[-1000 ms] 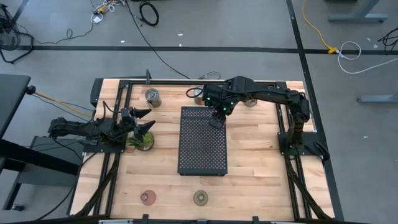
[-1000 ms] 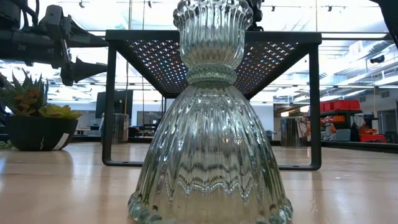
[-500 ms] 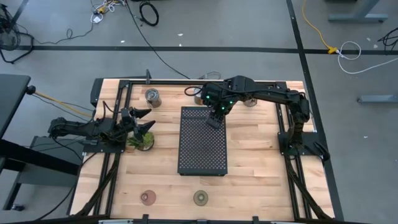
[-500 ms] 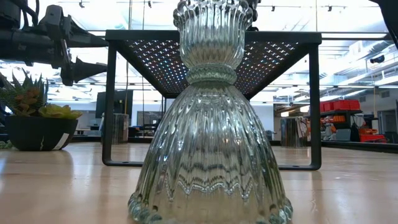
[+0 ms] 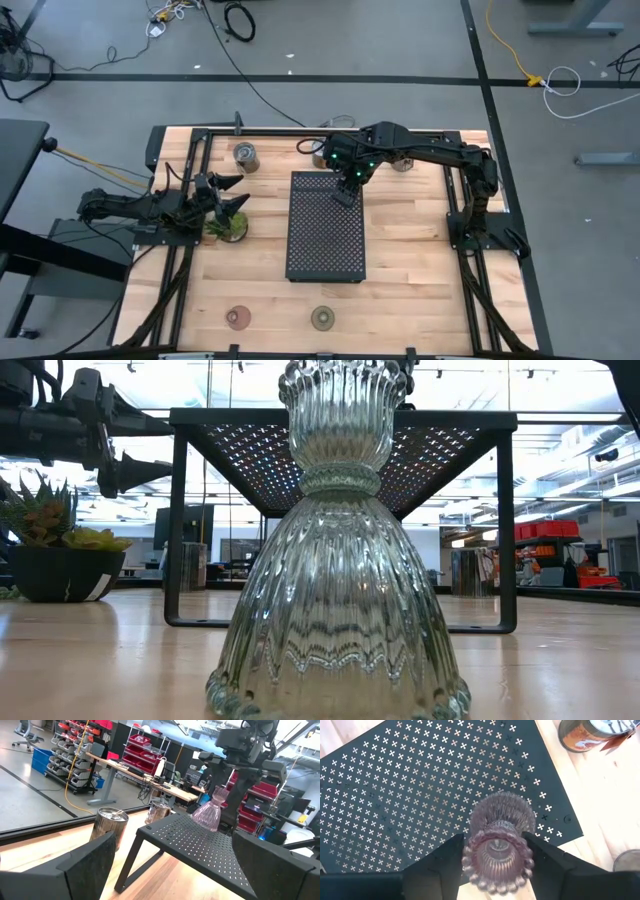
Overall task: Pick & Place candle stick holders
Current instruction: Put the right pink glass candle holder on the shelf, then put the right silver scented candle on the shelf
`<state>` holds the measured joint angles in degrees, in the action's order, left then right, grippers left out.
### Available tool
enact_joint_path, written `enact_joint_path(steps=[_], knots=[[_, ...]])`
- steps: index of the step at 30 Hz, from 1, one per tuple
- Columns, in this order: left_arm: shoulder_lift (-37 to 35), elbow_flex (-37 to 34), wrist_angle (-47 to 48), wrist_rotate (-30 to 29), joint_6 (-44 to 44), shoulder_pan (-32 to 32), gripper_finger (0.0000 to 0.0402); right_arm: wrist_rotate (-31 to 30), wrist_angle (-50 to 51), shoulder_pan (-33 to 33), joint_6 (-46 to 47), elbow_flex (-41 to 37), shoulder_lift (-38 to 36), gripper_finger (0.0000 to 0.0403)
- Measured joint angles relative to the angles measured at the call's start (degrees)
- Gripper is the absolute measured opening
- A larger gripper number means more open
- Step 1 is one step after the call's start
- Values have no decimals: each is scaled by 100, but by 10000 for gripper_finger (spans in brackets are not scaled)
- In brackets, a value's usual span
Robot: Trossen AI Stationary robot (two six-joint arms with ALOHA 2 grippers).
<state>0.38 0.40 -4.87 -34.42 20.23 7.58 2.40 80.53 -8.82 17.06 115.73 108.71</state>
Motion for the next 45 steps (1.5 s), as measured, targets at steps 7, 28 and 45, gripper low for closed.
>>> enact_joint_path(steps=[7,28,45], knots=[[0,0,0,1,0,2,399,-149,-37,2,17,0,-4,238],[-2,0,0,1,9,2,399,-298,-42,-24,-4,1,-4,255],[-2,0,-2,1,11,2,399,-345,-42,-193,-107,678,-4,255]])
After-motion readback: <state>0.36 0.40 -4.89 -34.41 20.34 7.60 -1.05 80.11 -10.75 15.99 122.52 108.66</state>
